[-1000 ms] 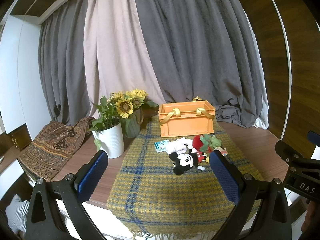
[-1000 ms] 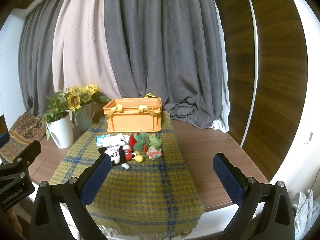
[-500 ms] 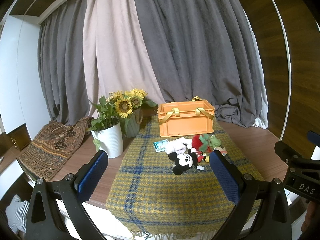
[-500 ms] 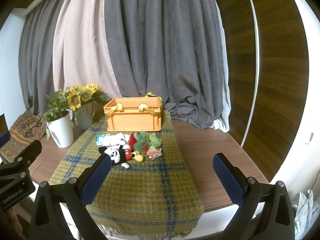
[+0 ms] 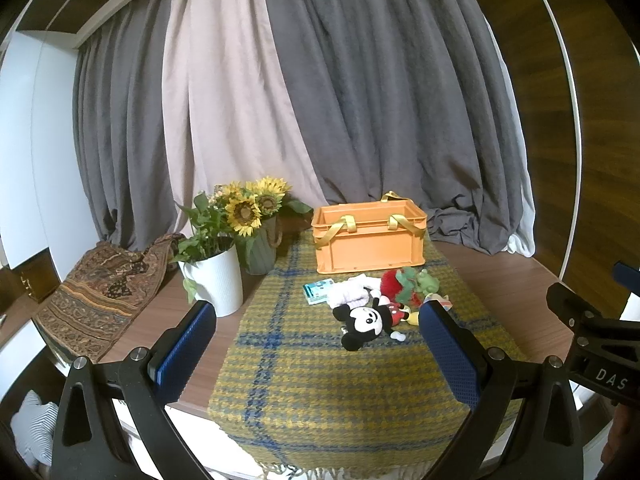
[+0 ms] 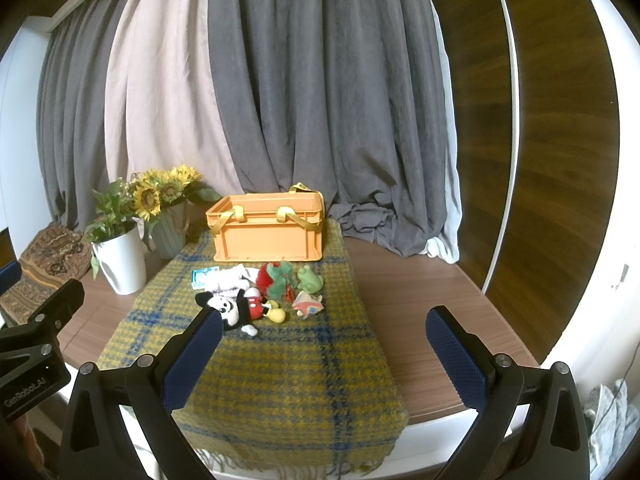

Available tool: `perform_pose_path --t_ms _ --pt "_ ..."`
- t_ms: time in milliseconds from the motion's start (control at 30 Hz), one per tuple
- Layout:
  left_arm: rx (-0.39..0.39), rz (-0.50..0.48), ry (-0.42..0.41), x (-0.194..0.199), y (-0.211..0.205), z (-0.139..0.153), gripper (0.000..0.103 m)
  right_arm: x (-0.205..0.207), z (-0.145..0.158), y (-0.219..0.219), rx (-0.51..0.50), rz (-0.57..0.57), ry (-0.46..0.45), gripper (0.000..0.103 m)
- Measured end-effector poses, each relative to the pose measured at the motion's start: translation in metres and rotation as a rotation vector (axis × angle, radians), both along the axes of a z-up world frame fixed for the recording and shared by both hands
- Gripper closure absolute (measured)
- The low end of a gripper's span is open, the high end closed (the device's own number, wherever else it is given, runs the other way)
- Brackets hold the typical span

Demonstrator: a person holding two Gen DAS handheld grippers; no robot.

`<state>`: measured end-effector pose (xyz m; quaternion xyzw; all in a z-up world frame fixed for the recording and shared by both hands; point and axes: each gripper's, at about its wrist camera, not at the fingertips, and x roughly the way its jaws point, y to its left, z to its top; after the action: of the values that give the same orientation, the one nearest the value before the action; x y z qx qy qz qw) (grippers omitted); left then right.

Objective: Organize soft objects
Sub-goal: 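Move the left tool to the Mickey plush while the right tool approaches the pink-white fabric toy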

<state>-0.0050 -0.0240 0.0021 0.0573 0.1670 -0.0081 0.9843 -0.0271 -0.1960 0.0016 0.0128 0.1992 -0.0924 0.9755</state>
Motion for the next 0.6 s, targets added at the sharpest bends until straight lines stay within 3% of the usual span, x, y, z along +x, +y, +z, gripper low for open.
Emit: perform_pose_path --t_ms 367,600 --pt "-0.007 -0.011 0.057 0.018 -0.004 -0.011 0.000 0.008 -0.013 -0.007 0.034 0.018 0.035 0.000" --pt "-0.012 -0.013 0.121 0.052 0.000 -0.025 0.000 0.043 -0.028 -0.006 0.061 0.031 0.085 0.000"
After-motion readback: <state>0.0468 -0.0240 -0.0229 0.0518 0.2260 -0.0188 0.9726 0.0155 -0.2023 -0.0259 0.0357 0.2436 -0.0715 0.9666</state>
